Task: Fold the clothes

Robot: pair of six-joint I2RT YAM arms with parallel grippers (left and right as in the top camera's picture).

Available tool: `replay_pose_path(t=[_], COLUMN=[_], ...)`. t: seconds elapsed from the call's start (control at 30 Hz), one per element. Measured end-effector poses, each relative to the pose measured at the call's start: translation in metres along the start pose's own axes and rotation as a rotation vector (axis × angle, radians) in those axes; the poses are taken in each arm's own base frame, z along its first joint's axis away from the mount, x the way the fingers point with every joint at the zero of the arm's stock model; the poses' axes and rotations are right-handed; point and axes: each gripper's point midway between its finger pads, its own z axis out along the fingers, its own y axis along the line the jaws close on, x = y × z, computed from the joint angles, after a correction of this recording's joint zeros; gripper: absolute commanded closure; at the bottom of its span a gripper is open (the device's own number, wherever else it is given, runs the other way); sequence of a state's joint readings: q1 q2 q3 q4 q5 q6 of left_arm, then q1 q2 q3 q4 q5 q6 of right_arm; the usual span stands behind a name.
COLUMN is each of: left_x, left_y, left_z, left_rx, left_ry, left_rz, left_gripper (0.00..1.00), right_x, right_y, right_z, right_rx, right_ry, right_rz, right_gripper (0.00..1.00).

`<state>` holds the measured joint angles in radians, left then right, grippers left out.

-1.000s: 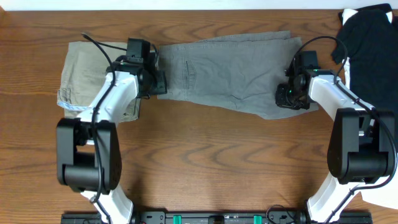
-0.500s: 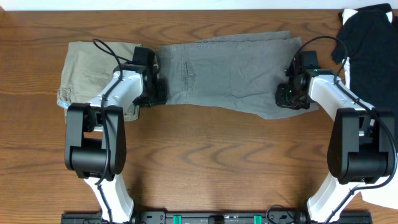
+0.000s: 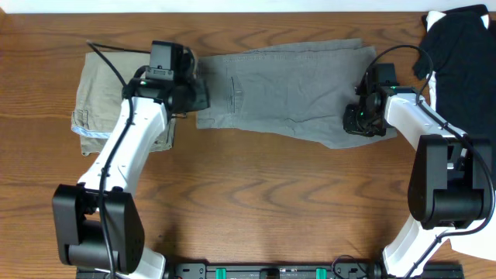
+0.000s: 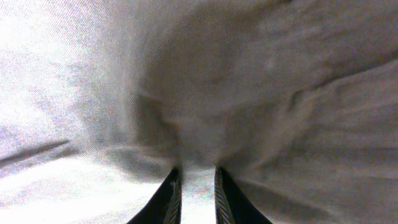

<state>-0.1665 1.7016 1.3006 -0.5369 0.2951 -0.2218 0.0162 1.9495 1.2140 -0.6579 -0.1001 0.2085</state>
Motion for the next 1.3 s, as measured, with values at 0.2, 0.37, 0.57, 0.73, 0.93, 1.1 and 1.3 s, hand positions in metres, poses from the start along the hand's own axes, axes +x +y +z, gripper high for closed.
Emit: replay_pose_path(t=[0.2, 0.37, 0.57, 0.73, 0.93, 1.1, 1.3], left_x=[0.007, 0.032, 0.070, 0.082, 0.078, 0.057, -0.007], left_y=[-0.047, -0.060, -0.040, -0.037, -0.041, -0.051, -0.065], left_z=[0.026, 0.062, 0.106, 0.116, 0.115, 0.096, 0.032], left_rx=[0.140, 0.168, 0.129, 0.136, 0.153, 0.178, 0.211], left_ry=[0.020, 0.109, 0.253, 0.298, 0.283, 0.211, -0.022], left_rz=[0.069, 0.093, 0.055, 0.039, 0.044, 0.066, 0.093], left_gripper=[0.87, 0.87, 0.87, 0.87, 0.86, 0.76, 0.68], right_x=[0.000, 0.000, 0.000, 0.000, 0.000, 0.000, 0.000], right_y=[0.000, 0.000, 0.000, 0.000, -0.001, -0.001, -0.001], right_z=[0.000, 0.000, 0.000, 0.000, 0.000, 0.000, 0.000], right_rx=[0.000, 0.000, 0.000, 0.003, 0.004, 0.004, 0.004], right_ry=[0.000, 0.000, 0.000, -0.001, -0.001, -0.001, -0.001], right_rz=[0.000, 0.000, 0.000, 0.000, 0.000, 0.000, 0.000], right_gripper=[0.81, 0.80, 0.81, 0.83, 0.83, 0.83, 0.83])
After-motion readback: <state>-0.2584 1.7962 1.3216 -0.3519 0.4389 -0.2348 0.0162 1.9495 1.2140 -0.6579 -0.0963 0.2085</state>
